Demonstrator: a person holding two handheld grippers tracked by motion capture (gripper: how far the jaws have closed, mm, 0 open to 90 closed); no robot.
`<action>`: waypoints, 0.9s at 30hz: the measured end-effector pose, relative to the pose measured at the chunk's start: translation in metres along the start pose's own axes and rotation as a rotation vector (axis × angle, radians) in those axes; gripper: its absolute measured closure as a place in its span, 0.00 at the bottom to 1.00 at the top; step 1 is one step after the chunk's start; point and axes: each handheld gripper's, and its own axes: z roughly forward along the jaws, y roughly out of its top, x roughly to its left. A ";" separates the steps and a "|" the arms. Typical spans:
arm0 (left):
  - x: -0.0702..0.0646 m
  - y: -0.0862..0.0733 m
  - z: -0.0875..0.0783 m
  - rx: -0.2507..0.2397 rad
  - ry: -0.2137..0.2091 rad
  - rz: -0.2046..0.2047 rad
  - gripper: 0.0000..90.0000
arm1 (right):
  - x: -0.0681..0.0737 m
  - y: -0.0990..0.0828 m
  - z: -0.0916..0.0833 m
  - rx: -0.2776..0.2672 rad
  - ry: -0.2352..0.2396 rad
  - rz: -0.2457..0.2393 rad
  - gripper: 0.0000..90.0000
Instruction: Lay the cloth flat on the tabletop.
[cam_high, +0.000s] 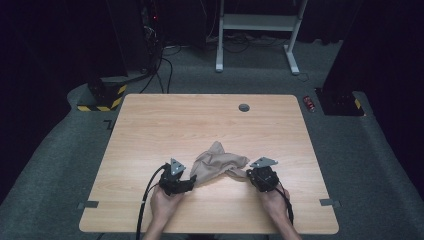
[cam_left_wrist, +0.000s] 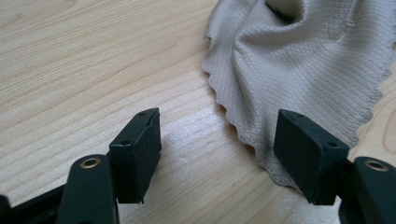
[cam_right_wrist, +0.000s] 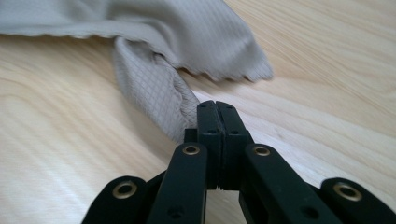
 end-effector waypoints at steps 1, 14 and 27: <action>0.000 0.000 0.000 0.000 0.001 -0.001 0.36 | -0.002 -0.001 0.002 0.006 -0.003 0.004 0.99; 0.000 0.000 0.000 0.001 0.003 -0.001 0.36 | -0.011 0.030 0.008 -0.042 0.039 0.055 0.63; 0.000 0.000 0.000 0.003 0.008 -0.005 0.34 | -0.016 0.039 0.036 0.023 0.078 0.000 0.98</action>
